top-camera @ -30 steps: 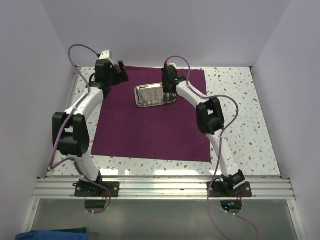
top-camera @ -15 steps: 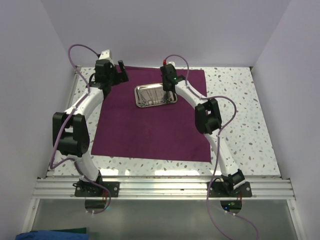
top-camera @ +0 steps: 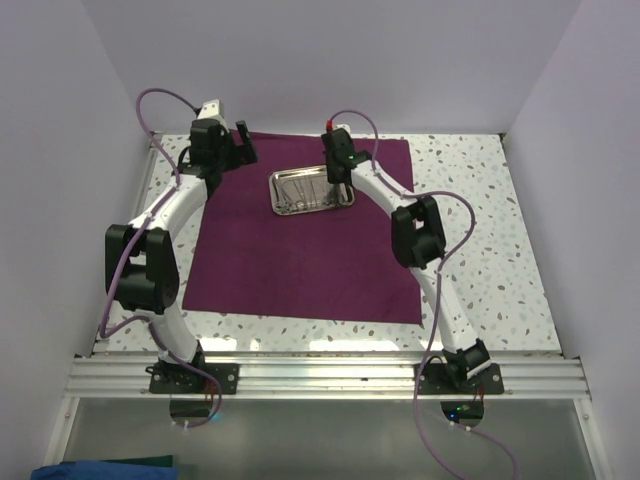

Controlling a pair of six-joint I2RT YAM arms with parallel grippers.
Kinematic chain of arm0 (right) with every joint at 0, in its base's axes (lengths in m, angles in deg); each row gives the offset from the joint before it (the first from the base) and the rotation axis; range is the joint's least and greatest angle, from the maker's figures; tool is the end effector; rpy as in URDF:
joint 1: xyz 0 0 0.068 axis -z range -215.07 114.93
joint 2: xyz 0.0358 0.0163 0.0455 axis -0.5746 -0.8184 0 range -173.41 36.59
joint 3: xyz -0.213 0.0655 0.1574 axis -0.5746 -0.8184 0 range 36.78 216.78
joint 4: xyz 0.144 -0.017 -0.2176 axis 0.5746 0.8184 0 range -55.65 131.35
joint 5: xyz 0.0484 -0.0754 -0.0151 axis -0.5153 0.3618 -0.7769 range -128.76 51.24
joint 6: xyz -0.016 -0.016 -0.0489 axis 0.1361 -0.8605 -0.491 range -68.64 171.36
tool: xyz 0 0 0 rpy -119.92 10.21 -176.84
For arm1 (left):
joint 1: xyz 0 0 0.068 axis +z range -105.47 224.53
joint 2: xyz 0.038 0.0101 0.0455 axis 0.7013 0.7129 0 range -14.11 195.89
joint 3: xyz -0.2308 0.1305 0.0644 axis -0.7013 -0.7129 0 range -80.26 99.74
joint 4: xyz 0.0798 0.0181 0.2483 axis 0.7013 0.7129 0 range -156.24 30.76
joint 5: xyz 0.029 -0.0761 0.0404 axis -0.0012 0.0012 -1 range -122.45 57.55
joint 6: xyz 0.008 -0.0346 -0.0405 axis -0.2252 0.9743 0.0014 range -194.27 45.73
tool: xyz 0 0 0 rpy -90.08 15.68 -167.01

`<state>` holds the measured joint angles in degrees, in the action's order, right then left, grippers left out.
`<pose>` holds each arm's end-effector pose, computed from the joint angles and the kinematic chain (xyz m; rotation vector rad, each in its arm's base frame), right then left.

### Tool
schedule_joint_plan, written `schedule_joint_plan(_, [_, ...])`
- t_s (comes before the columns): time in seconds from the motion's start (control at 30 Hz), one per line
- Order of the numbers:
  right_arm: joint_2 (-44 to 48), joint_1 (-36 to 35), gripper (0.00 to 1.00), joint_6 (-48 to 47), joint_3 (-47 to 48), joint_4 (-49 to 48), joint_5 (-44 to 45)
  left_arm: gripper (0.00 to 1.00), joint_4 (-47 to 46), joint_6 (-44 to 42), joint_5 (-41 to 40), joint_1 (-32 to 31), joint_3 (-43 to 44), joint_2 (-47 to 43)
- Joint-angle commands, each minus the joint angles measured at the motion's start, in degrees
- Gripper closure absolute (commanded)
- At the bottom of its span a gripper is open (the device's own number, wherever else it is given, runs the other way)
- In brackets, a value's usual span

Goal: Open and lay out the surgical kit
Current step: Pick up the medical item from the container.

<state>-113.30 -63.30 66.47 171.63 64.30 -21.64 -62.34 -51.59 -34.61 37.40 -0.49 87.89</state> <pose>0.5132 0.2637 0.1640 -0.1206 2.3098 0.0301 0.4196 -0.0511 0.2864 -0.2994 2.0167 -0.2898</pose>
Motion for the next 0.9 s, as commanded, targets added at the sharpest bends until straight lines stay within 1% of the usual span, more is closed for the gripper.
schedule_joint_plan(0.0, [6.26, -0.25, 1.00, -1.75, -0.81, 2.13, 1.24, 0.00, -2.76, -1.32, -0.48, 0.46, -0.49, -0.57])
schedule_joint_plan(0.13, [10.39, -0.16, 1.00, -1.67, -5.72, 0.28, 1.42, 0.00, -2.85, -1.32, -0.40, 0.46, -0.49, -0.48])
schedule_joint_plan(0.4, [15.58, -0.16, 1.00, -0.79, -11.35, -1.30, 1.86, 0.00, -2.85, -1.14, -0.13, 0.46, -0.58, -0.66])
schedule_joint_plan(0.5, [20.06, -0.16, 1.00, 0.26, -16.53, -2.35, 1.95, 0.00, -2.93, -1.14, 0.04, 0.46, -0.49, -0.75])
schedule_joint_plan(0.57, [22.87, -0.25, 1.00, 1.58, -23.73, -4.36, 2.30, 0.00, -2.85, -1.14, 0.04, 0.46, -0.49, -0.75])
schedule_joint_plan(0.6, [26.36, -0.25, 1.00, 2.28, -26.45, -4.99, 2.30, 0.00, -2.93, -1.14, -0.04, 0.46, -0.49, -0.83])
schedule_joint_plan(0.63, [28.05, -0.25, 1.00, 4.29, -32.92, -5.86, 2.47, 0.00, -3.02, -1.23, -0.04, 0.46, -0.49, -0.83])
schedule_joint_plan(0.7, [33.57, -0.69, 1.00, 6.67, -39.89, -9.19, 3.53, 0.00, -3.02, -1.06, 0.04, 0.37, -0.40, -0.75])
schedule_joint_plan(0.73, [35.34, -0.86, 1.00, 8.86, -46.01, -10.17, 3.96, 0.00, -3.02, -1.06, 0.22, 0.46, -0.49, -0.83])
schedule_joint_plan(0.8, [39.20, -2.00, 1.00, 12.55, -52.71, -10.88, 6.07, 0.00, -3.02, -0.88, 0.66, 0.46, -0.66, -0.75])
schedule_joint_plan(0.87, [41.15, -2.96, 1.00, 15.02, -56.69, -11.06, 6.78, 0.00, -3.02, -0.88, 1.01, 0.46, -0.67, -0.57])
